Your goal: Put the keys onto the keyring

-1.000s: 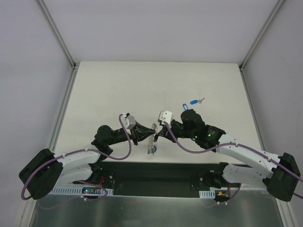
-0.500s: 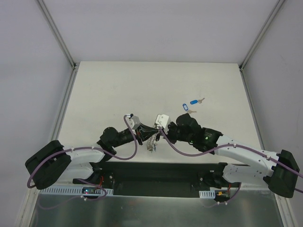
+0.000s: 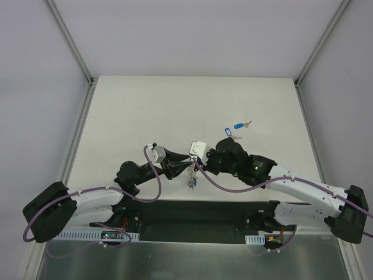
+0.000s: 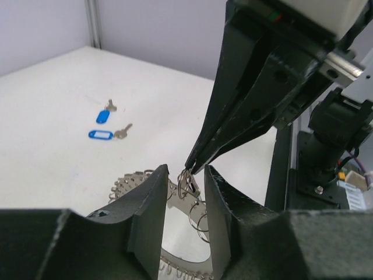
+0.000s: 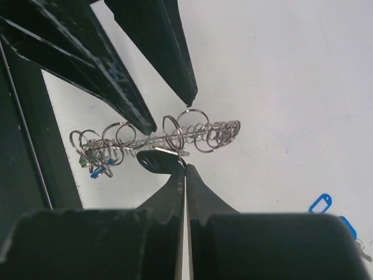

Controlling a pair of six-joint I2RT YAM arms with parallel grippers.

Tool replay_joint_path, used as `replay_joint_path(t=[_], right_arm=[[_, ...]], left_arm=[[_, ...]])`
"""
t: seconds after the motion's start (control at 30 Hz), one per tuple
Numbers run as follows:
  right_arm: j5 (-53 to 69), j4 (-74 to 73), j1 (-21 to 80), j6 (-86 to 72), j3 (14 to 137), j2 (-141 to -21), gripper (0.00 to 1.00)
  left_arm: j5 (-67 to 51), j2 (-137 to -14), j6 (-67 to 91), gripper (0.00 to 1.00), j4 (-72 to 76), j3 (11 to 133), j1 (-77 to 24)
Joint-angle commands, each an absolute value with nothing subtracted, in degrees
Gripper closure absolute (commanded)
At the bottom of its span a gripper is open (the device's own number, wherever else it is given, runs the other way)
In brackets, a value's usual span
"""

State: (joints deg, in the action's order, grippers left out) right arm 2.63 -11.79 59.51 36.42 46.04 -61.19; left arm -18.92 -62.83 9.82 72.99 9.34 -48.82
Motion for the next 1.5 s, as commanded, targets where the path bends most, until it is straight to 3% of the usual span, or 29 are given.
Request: replay_joint_path(t=[0.0, 0.23, 0.57, 1.13, 1.47], right_arm=[[2.5, -15.6, 60.0, 40.5, 52.1, -61.2, 0.99], [0.9, -18.5, 61.7, 42.7, 54.7, -62.5, 0.99], [-3.0, -21.0, 63.7, 44.8, 57.0, -64.1, 0.99], [-3.4, -21.4, 64.9, 45.3, 58.0, -65.4, 0.99], [-3.5, -21.2, 65.4, 45.1, 58.4, -66.4, 0.99]], left_arm=[[-20.5, -56.7, 6.1, 0.68, 66.9, 11.8, -49.2], [-25.7, -51.4, -3.9, 0.59, 38.6, 21.6, -48.5], [-35.4, -54.4, -6.2, 0.65, 12.9, 35.7, -43.4], [-35.6, -60.3, 3.5, 0.67, 7.5, 41.9, -43.5], [-36.0, -62.8, 3.7, 0.76, 7.4, 43.9, -44.0]])
